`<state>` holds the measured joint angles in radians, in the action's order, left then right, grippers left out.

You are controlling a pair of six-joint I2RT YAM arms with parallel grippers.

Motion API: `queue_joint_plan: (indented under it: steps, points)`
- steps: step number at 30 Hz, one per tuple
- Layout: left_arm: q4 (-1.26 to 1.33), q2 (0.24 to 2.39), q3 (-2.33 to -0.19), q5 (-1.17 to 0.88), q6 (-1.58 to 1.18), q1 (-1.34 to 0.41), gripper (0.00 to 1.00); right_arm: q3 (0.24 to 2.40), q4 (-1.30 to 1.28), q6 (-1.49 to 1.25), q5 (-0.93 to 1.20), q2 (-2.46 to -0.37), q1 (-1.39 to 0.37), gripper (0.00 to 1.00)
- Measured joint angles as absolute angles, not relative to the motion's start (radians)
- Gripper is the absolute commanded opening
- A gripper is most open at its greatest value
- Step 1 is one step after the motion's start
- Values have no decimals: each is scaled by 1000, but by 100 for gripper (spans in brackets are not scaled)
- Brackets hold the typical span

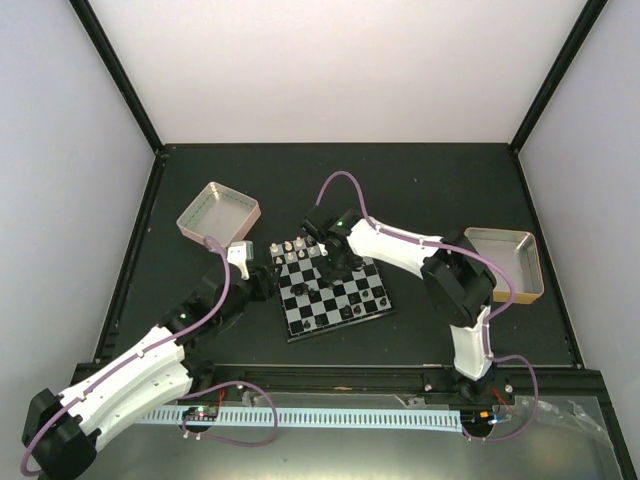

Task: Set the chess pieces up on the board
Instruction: Pick up the chess piece from the chessboard.

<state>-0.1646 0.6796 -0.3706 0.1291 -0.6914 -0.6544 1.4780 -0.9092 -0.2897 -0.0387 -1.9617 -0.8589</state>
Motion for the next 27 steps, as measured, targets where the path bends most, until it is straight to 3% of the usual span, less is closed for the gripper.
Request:
queue_joint_plan:
  steps: [18, 27]
  points:
    - [-165, 673, -369, 130, -691, -649, 60, 1505, -936, -278, -49, -1998, -859, 4]
    - [-166, 673, -367, 130, -691, -649, 60, 1497, -931, -271, -50, -1989, -859, 1]
